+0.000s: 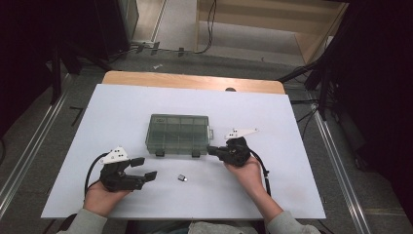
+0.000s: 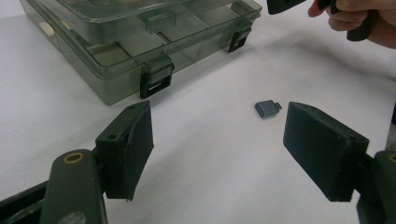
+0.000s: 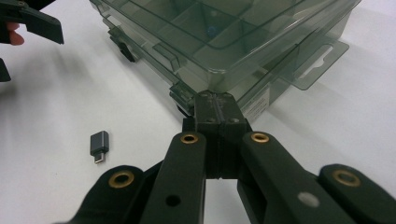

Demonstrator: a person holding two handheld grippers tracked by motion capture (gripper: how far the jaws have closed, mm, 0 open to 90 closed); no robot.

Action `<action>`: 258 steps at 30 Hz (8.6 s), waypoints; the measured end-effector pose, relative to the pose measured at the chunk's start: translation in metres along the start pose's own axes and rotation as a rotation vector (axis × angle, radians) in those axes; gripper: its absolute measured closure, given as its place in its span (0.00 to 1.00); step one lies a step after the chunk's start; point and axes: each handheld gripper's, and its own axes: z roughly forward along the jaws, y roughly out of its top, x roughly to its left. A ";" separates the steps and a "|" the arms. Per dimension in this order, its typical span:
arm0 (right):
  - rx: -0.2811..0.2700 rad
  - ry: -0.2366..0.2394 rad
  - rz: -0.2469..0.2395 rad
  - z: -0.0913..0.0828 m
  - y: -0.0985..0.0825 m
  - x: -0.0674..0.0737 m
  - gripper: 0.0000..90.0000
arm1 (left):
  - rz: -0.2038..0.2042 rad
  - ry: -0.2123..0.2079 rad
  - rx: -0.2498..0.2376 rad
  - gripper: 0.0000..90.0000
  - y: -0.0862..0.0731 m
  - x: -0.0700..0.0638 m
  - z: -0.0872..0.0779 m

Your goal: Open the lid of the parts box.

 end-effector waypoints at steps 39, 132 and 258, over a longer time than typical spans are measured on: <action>-0.022 0.007 0.020 0.005 0.028 -0.018 0.97 | -0.020 0.001 0.012 0.27 0.001 0.002 0.000; -0.079 0.016 0.023 0.002 0.051 -0.017 0.95 | -0.031 0.113 0.018 0.49 0.087 0.093 0.045; -0.246 -0.308 0.077 0.048 0.080 -0.048 0.68 | -0.083 0.265 -0.185 0.59 0.110 0.108 0.084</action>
